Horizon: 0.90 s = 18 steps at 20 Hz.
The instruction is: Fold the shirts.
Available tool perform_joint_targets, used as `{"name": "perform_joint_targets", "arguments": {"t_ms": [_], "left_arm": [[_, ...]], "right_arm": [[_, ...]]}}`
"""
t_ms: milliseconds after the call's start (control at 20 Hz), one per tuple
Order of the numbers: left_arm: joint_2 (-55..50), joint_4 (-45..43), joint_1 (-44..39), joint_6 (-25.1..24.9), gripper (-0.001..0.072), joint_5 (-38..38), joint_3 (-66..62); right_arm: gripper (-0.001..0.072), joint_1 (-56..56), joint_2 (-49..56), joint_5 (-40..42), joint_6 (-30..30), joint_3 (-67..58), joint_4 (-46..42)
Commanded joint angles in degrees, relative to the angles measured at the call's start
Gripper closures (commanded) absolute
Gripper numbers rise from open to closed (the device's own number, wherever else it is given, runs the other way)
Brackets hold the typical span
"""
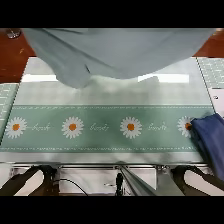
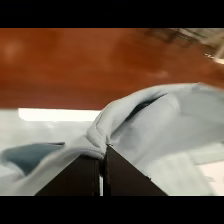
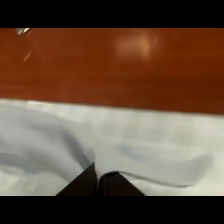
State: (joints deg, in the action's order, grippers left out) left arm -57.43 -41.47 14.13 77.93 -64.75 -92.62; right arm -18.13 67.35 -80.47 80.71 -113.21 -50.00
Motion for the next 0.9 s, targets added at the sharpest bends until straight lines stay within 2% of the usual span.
{"name": "perform_joint_targets", "arguments": {"t_ms": [0,150,250,450,600,750,850], "left_arm": [[6.32,-14.19,5.62,3.45,0.0673,-6.99,-14.34],[14.64,-20.37,5.53,4.02,0.0672,-7.98,-16.09],[20.11,-28.11,3.91,4.35,0.0672,-8.68,-16.06],[26.84,-45.94,-10.27,8.11,0.0672,-10.75,-16.04],[27.41,-54.62,-18.82,9.22,0.0672,-15.04,-15.78],[26.53,-55.87,-21.94,9.62,0.0672,-16.76,-9.20],[24.90,-55.87,-21.92,9.62,0.0672,-16.48,-2.62]], "right_arm": [[0.0694,-0.02,-10.84,-2.64,2.25,-5.57,-5.05],[0.0693,-0.02,-19.23,-4.39,3.54,-5.57,-6.38],[0.0694,-0.02,-23.89,-6.58,4.98,-5.57,-9.31],[0.0693,0.02,-29.64,-11.96,7.96,-5.57,-18.01],[0.0693,0.02,-30.25,-18.45,9.03,-5.38,-19.54],[0.0693,0.02,-30.25,-22.99,9.97,0.24,-18.40],[0.0693,0.02,-30.25,-22.16,9.66,7.63,-15.82]]}}
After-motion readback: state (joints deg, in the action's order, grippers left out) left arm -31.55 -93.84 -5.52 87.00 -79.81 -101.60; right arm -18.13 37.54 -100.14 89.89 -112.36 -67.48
